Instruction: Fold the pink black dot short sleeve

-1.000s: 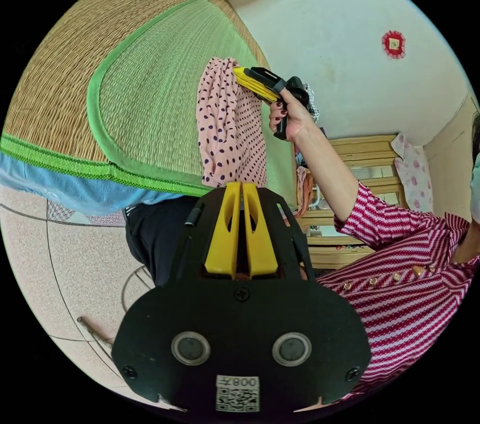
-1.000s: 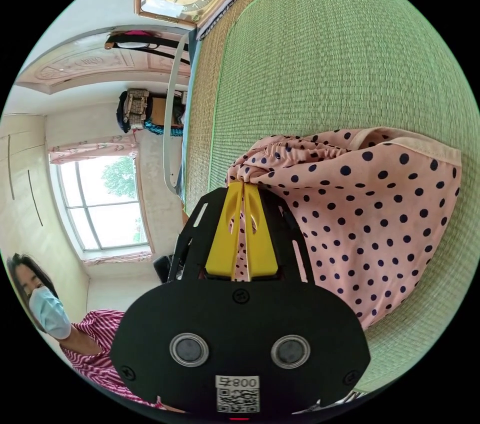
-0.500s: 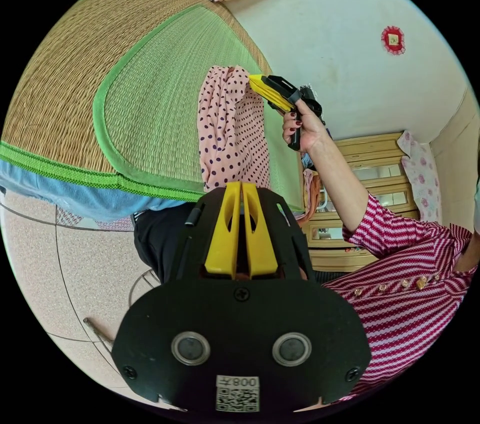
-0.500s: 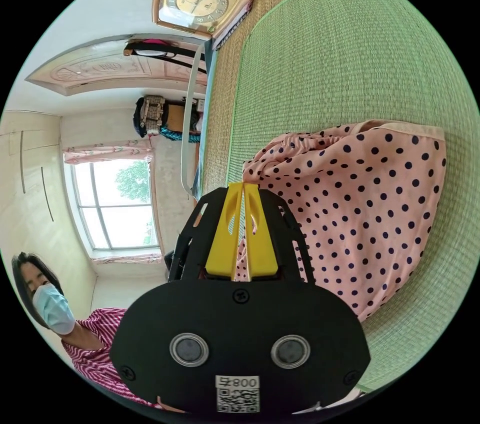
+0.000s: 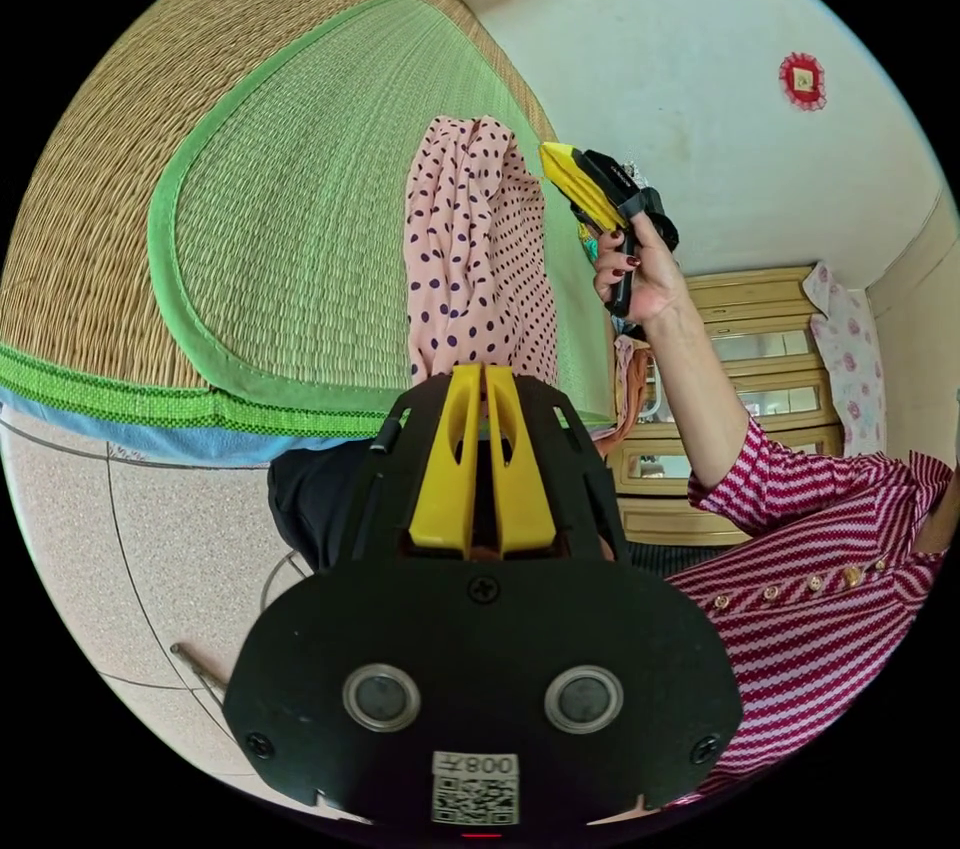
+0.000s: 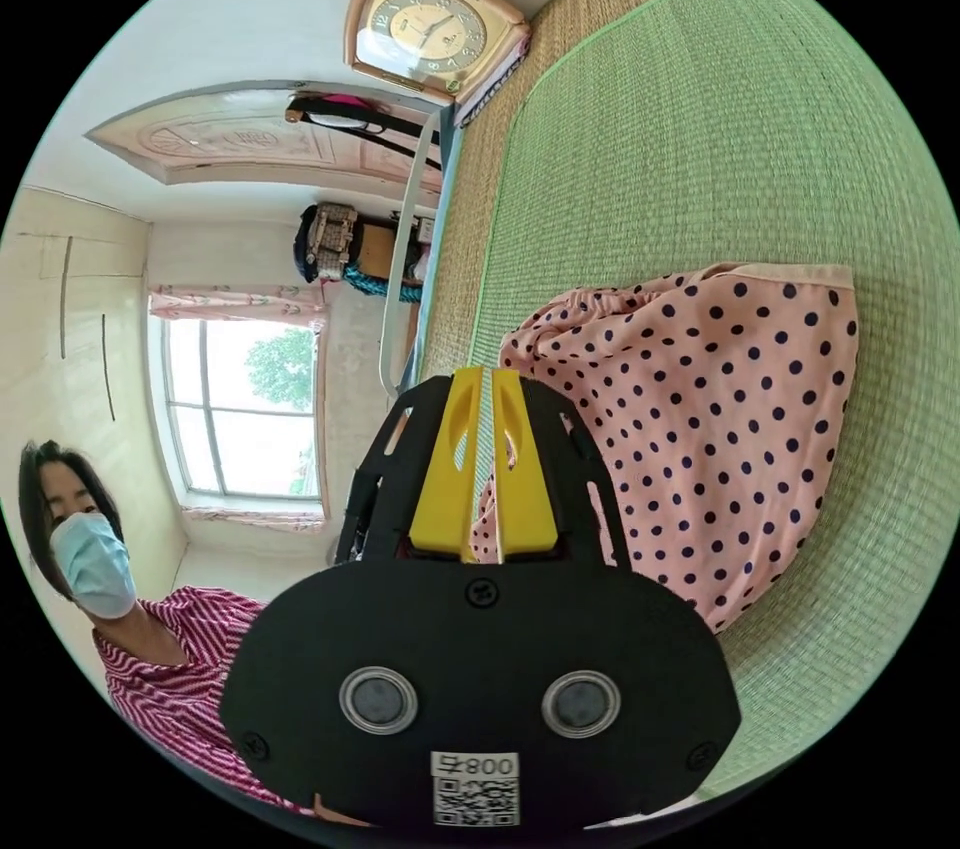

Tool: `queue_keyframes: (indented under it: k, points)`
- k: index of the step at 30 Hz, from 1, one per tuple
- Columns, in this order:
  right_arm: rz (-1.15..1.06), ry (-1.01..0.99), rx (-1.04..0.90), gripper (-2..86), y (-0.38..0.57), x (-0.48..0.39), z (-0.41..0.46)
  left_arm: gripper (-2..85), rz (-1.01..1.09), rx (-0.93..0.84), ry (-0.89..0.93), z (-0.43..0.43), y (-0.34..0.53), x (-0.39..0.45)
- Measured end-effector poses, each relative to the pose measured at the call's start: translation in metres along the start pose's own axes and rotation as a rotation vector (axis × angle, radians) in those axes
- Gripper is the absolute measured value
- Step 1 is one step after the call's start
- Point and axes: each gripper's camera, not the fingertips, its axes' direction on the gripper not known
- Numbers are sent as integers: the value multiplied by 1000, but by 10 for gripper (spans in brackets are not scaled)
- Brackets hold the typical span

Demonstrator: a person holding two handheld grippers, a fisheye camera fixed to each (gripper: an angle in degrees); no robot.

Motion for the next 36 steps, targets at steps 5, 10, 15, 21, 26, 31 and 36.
queue_keyframes:
  k: [5, 10, 15, 21, 26, 31, 36]
  points:
    - [27, 56, -103, 2, -26, -7, 42, 3, -9, 6, 3, 4, 0, -5]
    - [64, 53, -124, 1, -27, -15, 48, 3, -10, 21, -3, 4, 4, -5]
    - [14, 44, -78, 0, 12, -46, 1, 3, 7, 20, 2, 4, 14, -1]
    - [8, 87, -102, 1, 119, -64, -53, 3, -3, 28, -8, 4, 29, -1]
    - [101, 108, -133, 1, 199, -54, -64, 3, 5, 14, -84, 11, 24, -3]
    - [159, 89, -135, 1, 222, -49, -67, 6, -13, 12, -60, 17, 16, -4]
    - [148, 63, -95, 3, 237, -66, -91, 20, 37, -105, -4, 53, 15, 18]
